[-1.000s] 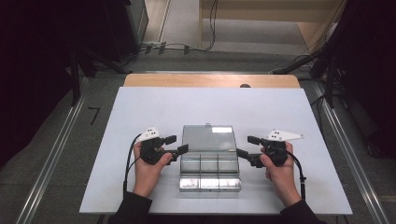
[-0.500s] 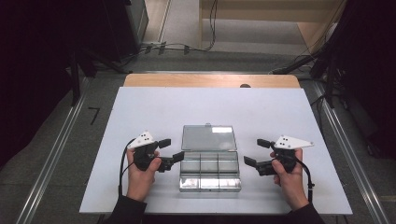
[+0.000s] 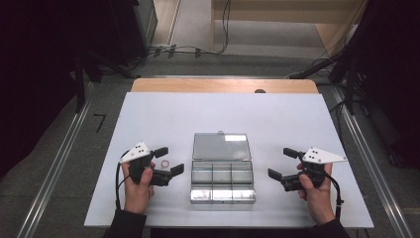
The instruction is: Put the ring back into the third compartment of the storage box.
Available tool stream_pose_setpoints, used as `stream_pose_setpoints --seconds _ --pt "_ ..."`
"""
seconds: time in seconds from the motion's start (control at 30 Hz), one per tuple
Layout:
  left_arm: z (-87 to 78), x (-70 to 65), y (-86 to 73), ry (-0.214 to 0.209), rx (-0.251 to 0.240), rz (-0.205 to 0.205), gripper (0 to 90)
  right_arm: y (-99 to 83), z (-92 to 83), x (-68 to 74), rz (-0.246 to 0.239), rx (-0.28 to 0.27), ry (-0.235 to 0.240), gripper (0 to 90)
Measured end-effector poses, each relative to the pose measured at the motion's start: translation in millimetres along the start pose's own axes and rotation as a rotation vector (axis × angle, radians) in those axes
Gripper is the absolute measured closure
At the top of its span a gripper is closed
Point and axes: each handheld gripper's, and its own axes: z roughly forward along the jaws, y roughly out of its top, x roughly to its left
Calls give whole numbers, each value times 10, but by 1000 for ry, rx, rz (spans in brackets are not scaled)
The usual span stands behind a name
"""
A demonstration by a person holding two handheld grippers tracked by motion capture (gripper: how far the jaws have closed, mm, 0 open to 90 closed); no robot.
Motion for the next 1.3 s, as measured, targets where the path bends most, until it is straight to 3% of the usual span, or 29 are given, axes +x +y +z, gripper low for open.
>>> stream_pose_setpoints --seconds 0.23,0.5,0.67,1.03,1.3 --pt "-99 44 -8 14 -2 21 0 -49 -132 -39 9 -11 -18 0" --pt "-246 168 -27 68 -13 -9 0 -109 -255 -84 10 -15 -52 0" --pt "-222 272 -63 113 8 -42 7 -152 -316 -114 15 -10 -57 0" --pt "-74 391 -59 187 83 -61 177 -246 -452 -142 17 -16 -63 0" --pt "2 436 -73 200 137 -67 306 -307 -543 -162 14 -8 -86 0"
